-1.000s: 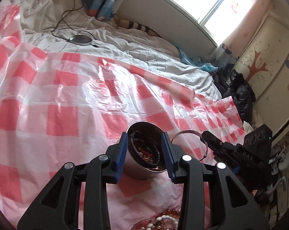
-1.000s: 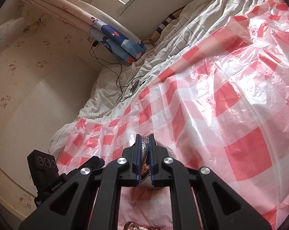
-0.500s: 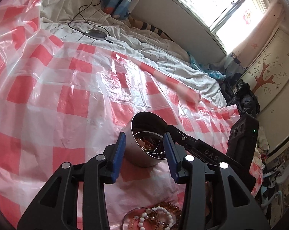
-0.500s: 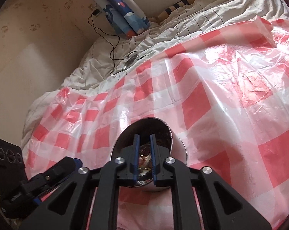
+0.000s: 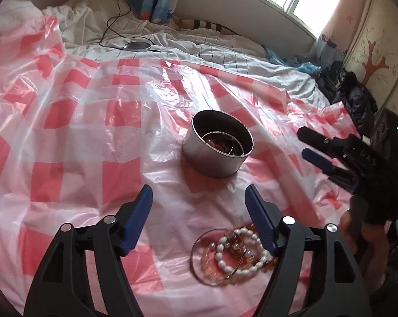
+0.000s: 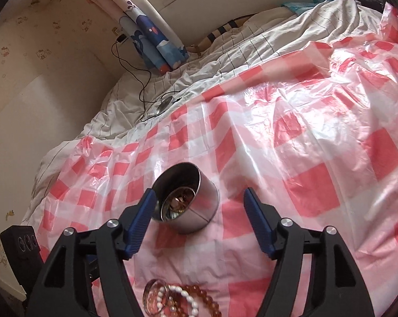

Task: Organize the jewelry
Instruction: 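Bring both open tools back above the remaining bracelets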

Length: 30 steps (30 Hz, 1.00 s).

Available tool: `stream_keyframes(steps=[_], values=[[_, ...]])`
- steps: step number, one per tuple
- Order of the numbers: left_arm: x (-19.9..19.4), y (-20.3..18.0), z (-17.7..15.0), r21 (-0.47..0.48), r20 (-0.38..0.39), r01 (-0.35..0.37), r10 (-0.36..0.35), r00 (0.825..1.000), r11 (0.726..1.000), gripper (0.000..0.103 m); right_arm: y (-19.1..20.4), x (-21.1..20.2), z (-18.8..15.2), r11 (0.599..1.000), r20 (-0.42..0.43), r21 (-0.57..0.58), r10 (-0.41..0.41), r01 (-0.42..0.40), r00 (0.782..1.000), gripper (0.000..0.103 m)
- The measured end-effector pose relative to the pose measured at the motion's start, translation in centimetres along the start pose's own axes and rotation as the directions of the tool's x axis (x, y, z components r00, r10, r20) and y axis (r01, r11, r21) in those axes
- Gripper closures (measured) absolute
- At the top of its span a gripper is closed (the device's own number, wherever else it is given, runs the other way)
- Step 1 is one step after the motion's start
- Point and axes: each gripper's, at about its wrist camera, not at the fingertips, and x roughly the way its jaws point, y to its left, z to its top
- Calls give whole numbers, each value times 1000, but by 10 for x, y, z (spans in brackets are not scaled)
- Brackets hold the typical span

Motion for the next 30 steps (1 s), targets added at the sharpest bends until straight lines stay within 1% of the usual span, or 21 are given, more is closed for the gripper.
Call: stream_keyframes(steps=[2,4,6,9,12,14,20,23,30], values=[[-12,-5,-11,54,15,-63,62,998,997,23,0,-17,-11,1000,5,-16,-25,25,1000,27],[-23,-8,-22,93,24,-100,98,995,991,21,-2,-33,-22,999,10,-19,-40,41,999,22],[-31,-7,-30,103,28,-120,117,993,987,20,-7,-47,-36,998,5,-19,-59,59,998,18],[-43,-2,-41,94,31,-140,138,990,986,20,-12,-58,-55,993,-33,-30,-113,112,993,18],[-54,1,-50,63,44,-144,141,989,988,18,-15,-69,-64,993,-27,-17,-121,121,992,14],[-58,2,-54,40,47,-139,137,989,989,17,-14,-71,-68,991,-29,-24,-136,135,990,14],[-62,9,-59,-37,35,-111,113,993,993,16,-2,-61,-73,982,-57,-79,-177,172,983,14],[-59,13,-61,-74,17,-97,99,995,993,15,2,-56,-74,975,-57,-105,-200,194,978,14],[-47,16,-61,-107,-15,-91,90,996,990,15,3,-50,-76,966,-63,-127,-234,225,970,14]])
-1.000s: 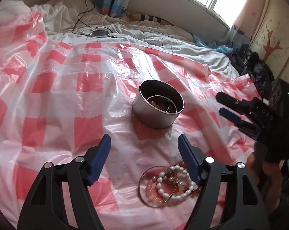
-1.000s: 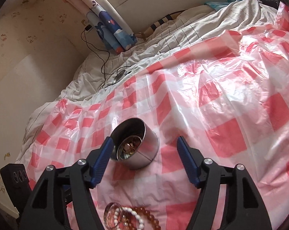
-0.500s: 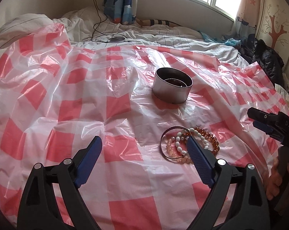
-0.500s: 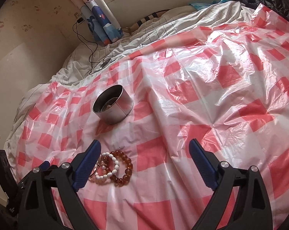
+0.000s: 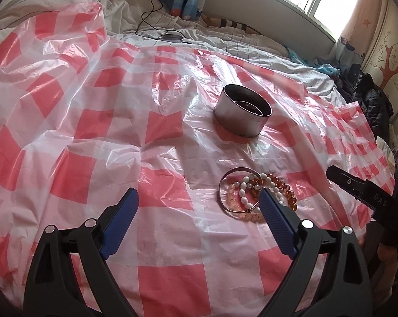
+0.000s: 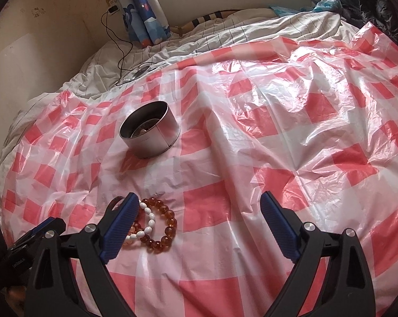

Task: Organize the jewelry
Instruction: 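Bring both open tools back above the remaining bracelets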

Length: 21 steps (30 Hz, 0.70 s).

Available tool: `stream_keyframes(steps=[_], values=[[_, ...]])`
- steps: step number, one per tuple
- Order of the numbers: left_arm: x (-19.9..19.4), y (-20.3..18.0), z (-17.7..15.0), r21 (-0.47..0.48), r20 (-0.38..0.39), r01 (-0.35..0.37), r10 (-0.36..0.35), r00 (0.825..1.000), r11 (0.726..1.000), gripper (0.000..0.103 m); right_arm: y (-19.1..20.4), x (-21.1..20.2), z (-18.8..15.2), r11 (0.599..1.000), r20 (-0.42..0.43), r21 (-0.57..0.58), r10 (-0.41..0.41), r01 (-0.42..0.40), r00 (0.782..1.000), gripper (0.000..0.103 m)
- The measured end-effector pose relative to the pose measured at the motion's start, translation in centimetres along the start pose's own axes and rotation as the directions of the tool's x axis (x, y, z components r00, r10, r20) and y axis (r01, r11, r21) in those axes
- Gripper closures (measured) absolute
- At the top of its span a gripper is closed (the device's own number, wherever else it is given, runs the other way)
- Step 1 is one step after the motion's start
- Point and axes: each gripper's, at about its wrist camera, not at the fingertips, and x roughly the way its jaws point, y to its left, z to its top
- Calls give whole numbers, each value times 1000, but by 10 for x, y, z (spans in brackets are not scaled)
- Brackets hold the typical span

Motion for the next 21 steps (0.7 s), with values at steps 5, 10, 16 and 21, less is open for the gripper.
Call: stream_keyframes(steps=[5,10,16,21], values=[[7,-5,-1,12,-15,-1,1,1000,1000,15,-2,3,0,1000,-12,11,-5,5,1000,14],[12,-10,-1,24,-27,-2,3,1000,1000,15,-5,4,1,1000,-12,26,4,-4,1000,13],[17,-14,-2,38,-39,-5,7,999,999,15,-10,5,2,999,-19,51,13,-12,1000,12],[18,-14,-2,41,-42,-5,6,999,999,15,-11,4,3,998,-13,55,21,-20,1000,12]])
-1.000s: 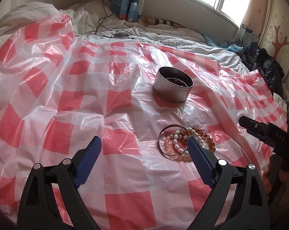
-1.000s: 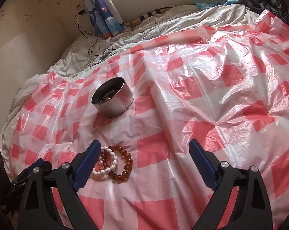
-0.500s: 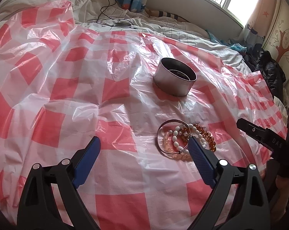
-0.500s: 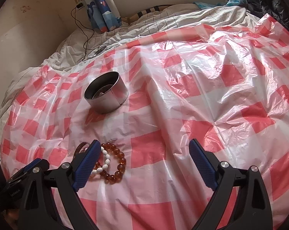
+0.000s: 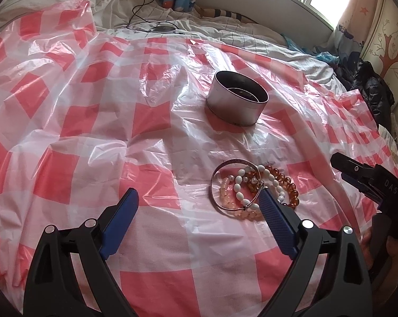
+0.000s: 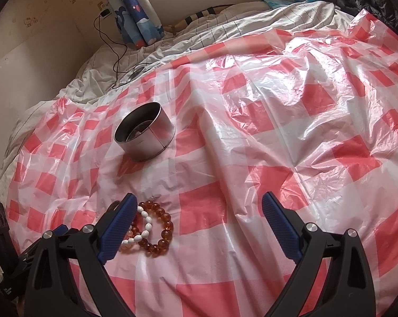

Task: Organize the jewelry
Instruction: 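Bring both open tools back above the remaining bracelets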

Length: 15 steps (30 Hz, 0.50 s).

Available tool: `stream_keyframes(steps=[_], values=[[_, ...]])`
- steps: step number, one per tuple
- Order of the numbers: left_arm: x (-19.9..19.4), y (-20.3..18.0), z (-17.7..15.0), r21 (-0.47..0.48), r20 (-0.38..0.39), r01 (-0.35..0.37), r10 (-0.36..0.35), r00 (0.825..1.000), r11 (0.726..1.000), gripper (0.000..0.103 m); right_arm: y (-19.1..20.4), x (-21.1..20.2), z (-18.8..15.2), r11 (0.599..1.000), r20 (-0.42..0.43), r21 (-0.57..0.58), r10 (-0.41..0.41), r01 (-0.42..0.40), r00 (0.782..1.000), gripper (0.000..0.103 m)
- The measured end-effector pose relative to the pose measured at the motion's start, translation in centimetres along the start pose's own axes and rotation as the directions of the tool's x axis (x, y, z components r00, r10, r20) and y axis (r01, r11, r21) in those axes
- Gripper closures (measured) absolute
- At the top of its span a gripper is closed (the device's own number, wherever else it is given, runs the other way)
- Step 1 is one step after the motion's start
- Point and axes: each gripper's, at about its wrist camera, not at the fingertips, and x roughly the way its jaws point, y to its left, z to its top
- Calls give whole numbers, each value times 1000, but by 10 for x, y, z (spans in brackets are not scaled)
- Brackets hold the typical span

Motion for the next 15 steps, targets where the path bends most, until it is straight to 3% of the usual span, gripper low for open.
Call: stream_keyframes(steps=[15], values=[[0,-1,0,1,1,-1,1,1000,1000,15,4,0,0,1000,3,-6,6,-6,1000,12]])
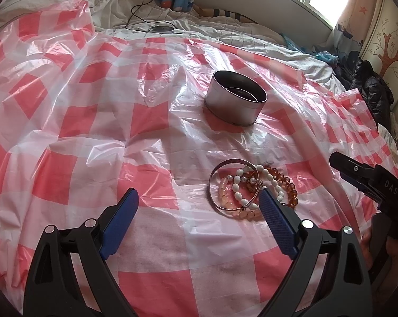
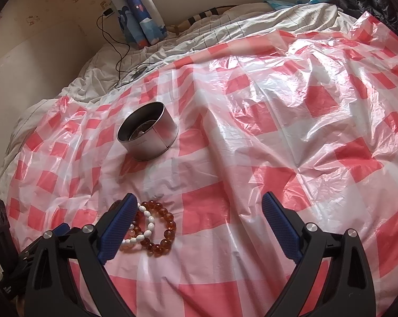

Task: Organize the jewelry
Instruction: 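Bring both open tools back above the remaining bracelets, then lower the left tool and close it on the silver ball-end bangle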

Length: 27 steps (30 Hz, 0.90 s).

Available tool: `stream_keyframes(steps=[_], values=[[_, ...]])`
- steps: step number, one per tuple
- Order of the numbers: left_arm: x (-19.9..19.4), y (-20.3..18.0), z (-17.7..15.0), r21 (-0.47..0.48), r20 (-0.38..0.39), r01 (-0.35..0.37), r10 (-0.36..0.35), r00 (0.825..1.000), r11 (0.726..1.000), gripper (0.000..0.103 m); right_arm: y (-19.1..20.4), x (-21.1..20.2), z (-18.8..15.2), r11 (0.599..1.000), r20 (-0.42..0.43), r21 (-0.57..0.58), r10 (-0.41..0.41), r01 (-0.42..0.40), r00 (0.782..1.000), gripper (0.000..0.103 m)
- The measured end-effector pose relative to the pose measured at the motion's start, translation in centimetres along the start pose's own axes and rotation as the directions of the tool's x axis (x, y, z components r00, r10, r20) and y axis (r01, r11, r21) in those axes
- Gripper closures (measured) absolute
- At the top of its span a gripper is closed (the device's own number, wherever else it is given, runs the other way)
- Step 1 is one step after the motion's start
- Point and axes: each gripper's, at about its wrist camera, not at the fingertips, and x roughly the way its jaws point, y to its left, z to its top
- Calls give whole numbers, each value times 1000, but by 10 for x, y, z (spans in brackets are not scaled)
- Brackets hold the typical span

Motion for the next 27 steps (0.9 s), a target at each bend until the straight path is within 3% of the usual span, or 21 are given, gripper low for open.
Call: stream_keyframes(steps=[15,23,27], values=[[-4,-5,5,31,41,14,-15,999,999,15,14,-5,-3,998,14,-53,30,-29,999,12],[-4,15,25,36,51,140,-142,989,989,14,18,-9,-3,995,22,-75,72,-70,997,12],[1,13,33,88,55,146,-151,987,985,14,15,-9,-2,994,12,-47,99,-99,995,12]])
